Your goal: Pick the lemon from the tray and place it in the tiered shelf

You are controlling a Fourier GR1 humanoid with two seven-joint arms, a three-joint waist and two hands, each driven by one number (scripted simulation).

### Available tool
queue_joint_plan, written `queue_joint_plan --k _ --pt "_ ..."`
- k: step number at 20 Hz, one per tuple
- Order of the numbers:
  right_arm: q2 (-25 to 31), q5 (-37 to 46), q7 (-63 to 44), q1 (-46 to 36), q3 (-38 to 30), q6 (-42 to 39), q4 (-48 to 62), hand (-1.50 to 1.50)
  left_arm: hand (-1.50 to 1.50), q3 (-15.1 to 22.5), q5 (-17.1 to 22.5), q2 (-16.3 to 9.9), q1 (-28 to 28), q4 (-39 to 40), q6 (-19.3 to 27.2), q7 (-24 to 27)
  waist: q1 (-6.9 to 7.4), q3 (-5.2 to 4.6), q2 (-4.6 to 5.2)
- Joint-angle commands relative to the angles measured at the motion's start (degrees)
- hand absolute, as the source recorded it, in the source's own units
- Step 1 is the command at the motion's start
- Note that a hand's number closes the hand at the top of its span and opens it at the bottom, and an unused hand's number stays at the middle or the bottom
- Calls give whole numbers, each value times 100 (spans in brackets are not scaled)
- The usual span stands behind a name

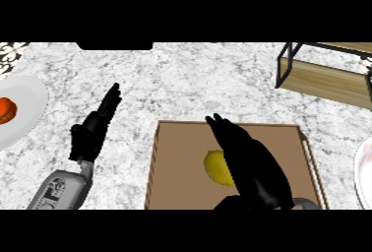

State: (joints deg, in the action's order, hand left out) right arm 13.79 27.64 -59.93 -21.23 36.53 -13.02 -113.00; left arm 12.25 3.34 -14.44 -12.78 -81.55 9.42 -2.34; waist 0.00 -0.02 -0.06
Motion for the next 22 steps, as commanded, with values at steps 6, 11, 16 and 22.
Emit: queue_joint_plan --k 6,11,16,22 --pt "-249 509 -317 195 115 -546 236 -150 0 -200 -179 197 -72 289 -142 164 -16 0 3" --pt "-361 682 74 265 -281 -623 511 -150 0 -295 -274 262 108 290 -335 338 -9 0 5" --pt "-443 1094 247 760 -169 -642 420 -150 0 -198 -474 402 469 -279 -273 98 -1 2 -2" --pt "-1063 1464 741 340 -398 -443 1624 -150 0 -378 -542 521 166 43 -446 111 10 1 8"
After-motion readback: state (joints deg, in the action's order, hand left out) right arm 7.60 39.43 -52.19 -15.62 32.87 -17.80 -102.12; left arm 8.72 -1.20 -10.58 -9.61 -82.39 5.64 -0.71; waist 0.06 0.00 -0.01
